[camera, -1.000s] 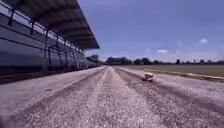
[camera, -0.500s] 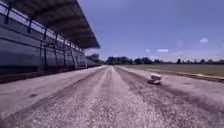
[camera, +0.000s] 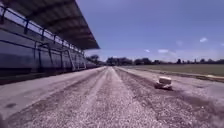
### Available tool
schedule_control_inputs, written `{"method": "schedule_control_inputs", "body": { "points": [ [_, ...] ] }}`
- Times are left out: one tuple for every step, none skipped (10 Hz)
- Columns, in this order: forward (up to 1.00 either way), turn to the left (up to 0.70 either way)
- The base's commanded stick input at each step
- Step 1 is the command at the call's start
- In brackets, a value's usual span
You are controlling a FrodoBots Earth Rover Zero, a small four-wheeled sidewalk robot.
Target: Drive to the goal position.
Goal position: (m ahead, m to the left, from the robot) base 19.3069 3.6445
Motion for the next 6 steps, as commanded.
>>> {"method": "schedule_control_inputs", "body": {
  "points": [
    [1.00,0.00],
    [1.00,0.00],
    [1.00,0.00],
    [1.00,0.00],
    [1.00,0.00],
    [1.00,0.00]
  ]
}}
